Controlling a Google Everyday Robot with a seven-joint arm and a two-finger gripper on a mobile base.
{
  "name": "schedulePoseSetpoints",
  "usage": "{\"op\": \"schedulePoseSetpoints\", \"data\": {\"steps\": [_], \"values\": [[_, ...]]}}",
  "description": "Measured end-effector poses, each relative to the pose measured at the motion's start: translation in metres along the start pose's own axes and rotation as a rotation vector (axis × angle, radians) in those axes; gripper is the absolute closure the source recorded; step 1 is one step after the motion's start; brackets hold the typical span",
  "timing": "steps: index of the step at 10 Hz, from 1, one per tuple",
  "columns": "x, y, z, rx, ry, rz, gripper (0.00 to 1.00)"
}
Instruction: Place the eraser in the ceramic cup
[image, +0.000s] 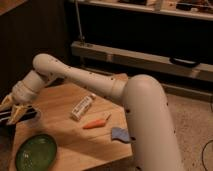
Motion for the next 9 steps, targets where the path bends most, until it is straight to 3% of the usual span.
{"op": "schedulePoseSetpoints", "data": {"steps": [4, 9], "values": [[0.012, -0.002, 0.020, -0.003, -0.056, -0.003, 0.91], [0.021, -0.009, 0.032, -0.001, -0.075, 0.000, 0.91]]}}
